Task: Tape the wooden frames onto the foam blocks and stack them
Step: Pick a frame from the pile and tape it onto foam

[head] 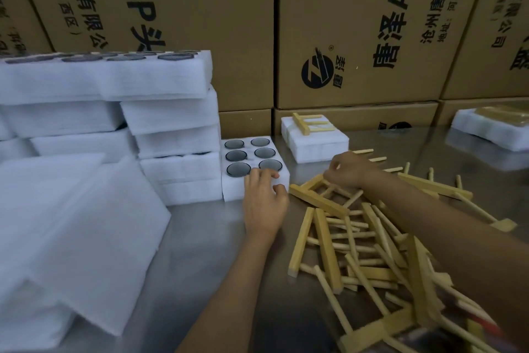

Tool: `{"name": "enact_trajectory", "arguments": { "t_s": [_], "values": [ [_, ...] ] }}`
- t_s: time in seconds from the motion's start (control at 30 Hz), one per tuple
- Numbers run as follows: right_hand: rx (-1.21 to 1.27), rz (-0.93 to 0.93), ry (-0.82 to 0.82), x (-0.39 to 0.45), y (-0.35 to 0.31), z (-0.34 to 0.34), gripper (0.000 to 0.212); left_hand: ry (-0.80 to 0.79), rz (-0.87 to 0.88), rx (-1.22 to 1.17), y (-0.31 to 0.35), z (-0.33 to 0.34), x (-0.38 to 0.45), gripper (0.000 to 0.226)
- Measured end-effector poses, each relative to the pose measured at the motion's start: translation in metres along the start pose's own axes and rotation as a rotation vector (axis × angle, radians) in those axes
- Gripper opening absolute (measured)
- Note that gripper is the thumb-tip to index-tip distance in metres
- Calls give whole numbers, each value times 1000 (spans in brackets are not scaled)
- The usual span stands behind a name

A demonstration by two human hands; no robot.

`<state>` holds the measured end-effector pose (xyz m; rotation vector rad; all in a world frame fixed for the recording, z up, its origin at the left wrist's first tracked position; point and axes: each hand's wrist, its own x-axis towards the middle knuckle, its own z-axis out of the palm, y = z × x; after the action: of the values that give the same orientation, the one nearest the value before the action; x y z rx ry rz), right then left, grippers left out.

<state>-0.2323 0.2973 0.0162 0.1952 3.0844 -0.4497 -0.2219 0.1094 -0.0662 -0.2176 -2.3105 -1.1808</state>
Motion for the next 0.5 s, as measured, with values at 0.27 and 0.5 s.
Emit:
{"name": "enact_trajectory", "arguments": {
  "t_s": [0.27,0.5],
  "values": [
    [157,-327,-39,-86,-66,-3,27,-67,-281,-258,2,-48,-55,21],
    [71,-297,-135,-82,-105,35,65,-45,-331,-241,-23,-102,-79,30]
  ]
}}
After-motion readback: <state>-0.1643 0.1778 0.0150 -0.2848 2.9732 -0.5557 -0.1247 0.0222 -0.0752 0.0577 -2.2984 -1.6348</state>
